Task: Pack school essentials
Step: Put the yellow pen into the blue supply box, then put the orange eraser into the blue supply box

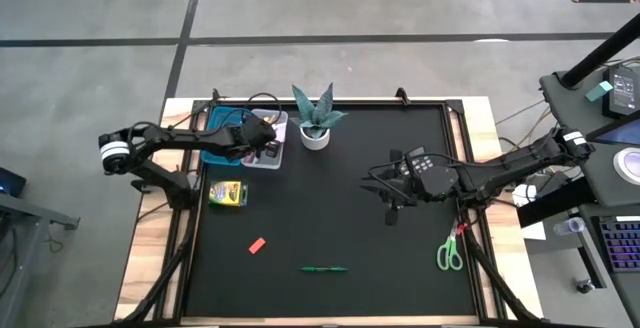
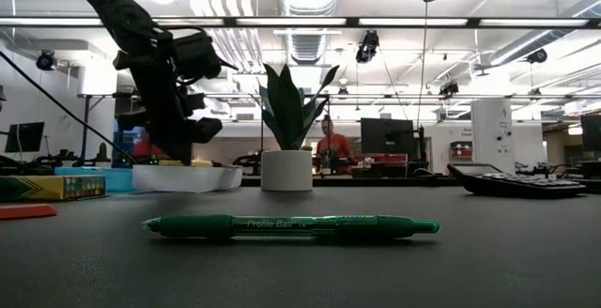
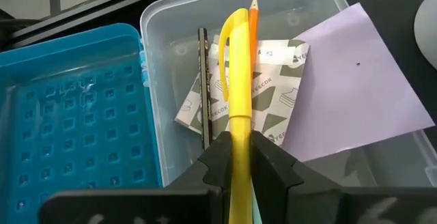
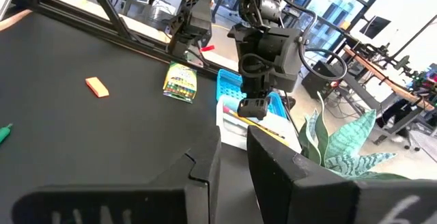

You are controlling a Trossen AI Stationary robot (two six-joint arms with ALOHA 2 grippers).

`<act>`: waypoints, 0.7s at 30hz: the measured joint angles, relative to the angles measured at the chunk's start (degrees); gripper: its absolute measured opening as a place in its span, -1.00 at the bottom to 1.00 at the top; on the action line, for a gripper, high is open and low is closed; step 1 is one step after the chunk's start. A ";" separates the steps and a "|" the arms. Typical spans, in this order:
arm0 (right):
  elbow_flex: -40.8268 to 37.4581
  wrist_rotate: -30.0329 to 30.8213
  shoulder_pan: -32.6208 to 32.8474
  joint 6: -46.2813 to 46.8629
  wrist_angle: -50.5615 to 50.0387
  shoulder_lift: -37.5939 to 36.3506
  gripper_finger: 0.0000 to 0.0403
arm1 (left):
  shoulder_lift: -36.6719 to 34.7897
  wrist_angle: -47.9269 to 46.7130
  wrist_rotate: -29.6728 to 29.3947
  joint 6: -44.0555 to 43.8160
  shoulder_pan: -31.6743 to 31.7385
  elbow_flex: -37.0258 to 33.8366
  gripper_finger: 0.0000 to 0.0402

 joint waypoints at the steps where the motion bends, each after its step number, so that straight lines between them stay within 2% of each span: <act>1: 0.00 0.00 0.00 0.00 -0.01 0.01 -0.68 | 0.00 0.01 0.01 0.00 0.00 0.00 -0.88; 14: 0.00 0.02 0.00 -0.09 0.00 0.02 -0.69 | 0.00 0.64 0.01 -0.35 0.00 0.02 -0.46; 21: 0.02 0.05 0.00 -0.22 -0.02 0.02 -0.69 | -1.41 1.52 0.33 1.59 -2.49 0.60 -0.39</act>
